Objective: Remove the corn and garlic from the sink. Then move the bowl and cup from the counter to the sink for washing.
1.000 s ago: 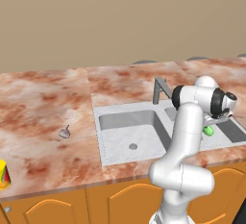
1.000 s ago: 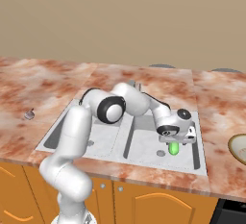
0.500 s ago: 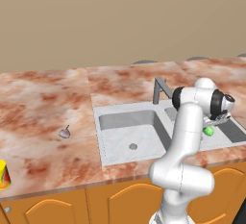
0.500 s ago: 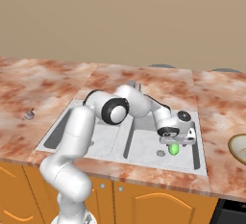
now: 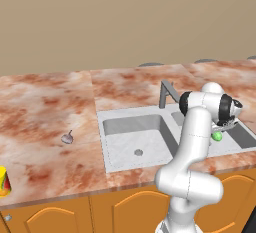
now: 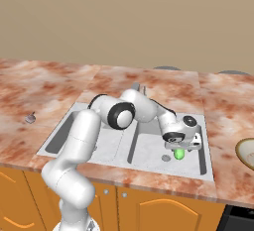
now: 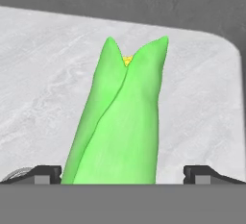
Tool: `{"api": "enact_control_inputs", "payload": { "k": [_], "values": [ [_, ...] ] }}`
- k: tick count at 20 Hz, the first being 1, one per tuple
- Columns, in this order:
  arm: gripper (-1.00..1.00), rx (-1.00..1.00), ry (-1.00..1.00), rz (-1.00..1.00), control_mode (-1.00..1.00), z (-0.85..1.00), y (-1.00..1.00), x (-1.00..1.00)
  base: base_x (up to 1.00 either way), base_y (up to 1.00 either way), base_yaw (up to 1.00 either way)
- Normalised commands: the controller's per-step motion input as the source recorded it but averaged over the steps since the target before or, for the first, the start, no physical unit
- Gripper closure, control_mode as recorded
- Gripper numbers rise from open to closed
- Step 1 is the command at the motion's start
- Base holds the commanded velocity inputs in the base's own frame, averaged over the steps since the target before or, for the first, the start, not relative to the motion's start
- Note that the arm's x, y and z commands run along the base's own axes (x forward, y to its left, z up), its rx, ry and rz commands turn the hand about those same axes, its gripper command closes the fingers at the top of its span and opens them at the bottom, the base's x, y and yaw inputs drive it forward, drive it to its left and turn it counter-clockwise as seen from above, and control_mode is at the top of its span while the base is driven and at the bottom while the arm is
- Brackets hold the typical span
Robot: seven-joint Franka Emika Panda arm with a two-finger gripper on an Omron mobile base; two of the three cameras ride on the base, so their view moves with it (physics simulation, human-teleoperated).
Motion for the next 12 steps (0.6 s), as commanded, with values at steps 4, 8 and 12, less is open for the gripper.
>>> {"api": "enact_control_inputs", "payload": {
  "k": [4, 8, 12],
  "values": [
    [1.0, 0.0, 0.0, 0.0, -1.0, -0.21, 0.0, 0.0, 0.0, 0.0, 0.0],
    [1.0, 0.04, 0.08, 0.0, -1.0, -0.14, -0.04, 0.0, 0.0, 0.0, 0.0],
    [1.0, 0.04, 0.14, 0.0, -1.0, -0.16, -0.07, 0.0, 0.0, 0.0, 0.0]
  ]
}}
